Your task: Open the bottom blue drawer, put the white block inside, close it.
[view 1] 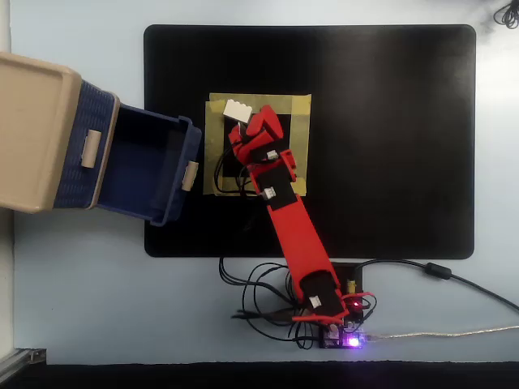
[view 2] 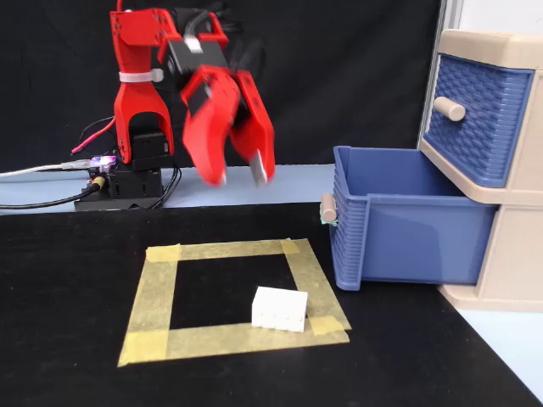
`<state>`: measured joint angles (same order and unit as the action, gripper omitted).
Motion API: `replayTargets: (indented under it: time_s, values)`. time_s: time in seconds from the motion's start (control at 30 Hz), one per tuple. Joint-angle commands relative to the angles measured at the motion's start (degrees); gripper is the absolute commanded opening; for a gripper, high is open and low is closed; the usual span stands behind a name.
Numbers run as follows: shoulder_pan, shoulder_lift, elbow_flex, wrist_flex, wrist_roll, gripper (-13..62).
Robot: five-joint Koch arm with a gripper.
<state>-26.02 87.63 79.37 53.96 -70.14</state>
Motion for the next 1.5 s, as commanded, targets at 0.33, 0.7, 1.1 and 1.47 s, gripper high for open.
replayTargets:
  time_s: [0.33, 0.7, 1.1, 1.47]
  values:
    - [-3.0, -35.2, -51.9, 37.7, 12.7, 32.2]
    - [-5.6, -44.5, -59.5, 38.7, 17.4, 32.3]
    - [-2.8, -50.5, -60.5, 38.0, 18.5, 32.3]
    - [-1.1, -51.9, -61.4, 32.1, 11.5, -8.6]
